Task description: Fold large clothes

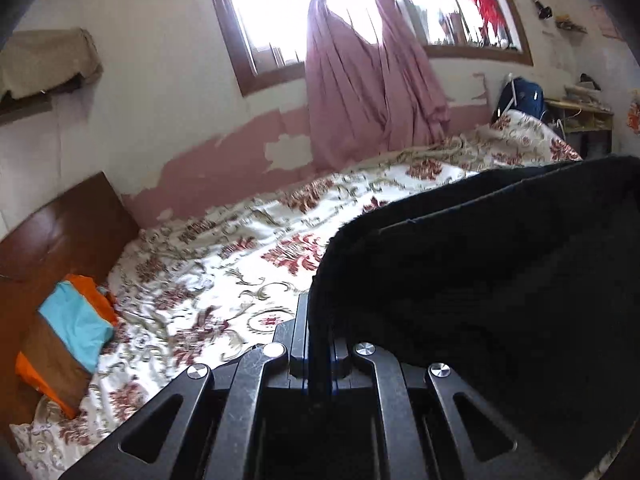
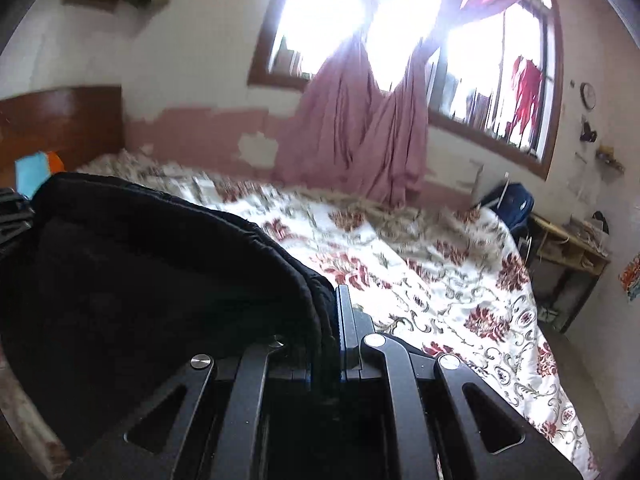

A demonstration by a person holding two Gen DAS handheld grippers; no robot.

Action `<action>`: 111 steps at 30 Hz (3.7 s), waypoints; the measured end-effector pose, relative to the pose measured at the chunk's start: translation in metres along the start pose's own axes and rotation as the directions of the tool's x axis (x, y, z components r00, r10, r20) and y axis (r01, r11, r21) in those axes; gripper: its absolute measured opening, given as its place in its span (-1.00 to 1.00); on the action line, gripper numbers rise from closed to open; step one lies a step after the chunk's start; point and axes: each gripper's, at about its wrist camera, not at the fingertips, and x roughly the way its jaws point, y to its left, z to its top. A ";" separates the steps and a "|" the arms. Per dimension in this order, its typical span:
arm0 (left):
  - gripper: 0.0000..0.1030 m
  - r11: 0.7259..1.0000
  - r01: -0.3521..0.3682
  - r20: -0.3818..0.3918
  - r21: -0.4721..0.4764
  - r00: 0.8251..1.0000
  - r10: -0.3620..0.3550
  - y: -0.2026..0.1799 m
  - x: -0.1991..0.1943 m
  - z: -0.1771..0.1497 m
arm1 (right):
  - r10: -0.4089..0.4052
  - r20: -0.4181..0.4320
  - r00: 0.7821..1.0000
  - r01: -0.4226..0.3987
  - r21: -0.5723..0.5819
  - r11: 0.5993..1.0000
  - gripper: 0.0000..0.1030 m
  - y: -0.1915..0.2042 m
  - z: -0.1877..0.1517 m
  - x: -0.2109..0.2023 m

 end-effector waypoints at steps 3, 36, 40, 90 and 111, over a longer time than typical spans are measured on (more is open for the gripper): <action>-0.87 1.000 0.000 -0.056 0.026 0.998 0.001 -0.015 0.047 0.000 | -0.015 -0.056 0.998 0.014 -0.027 1.000 -0.86 0.006 -0.001 0.048; 0.97 0.930 0.327 0.103 -0.166 0.944 -0.313 -0.028 -0.015 -0.085 | 0.226 -0.058 0.972 -0.228 -0.030 0.973 0.77 0.030 -0.079 -0.029; 0.97 0.933 0.345 0.066 -0.103 0.938 -0.339 -0.044 -0.009 -0.105 | 0.233 -0.094 0.968 -0.239 -0.054 0.969 0.77 0.040 -0.103 -0.021; 1.00 0.916 0.375 0.028 -0.141 0.927 -0.375 -0.081 0.128 -0.066 | 0.207 -0.173 0.963 -0.144 0.320 0.936 0.98 -0.012 -0.121 0.161; 1.00 0.950 0.285 -0.140 -0.124 0.943 -0.301 0.032 0.025 -0.087 | 0.255 -0.198 0.946 -0.188 0.303 0.934 0.98 -0.035 -0.143 0.095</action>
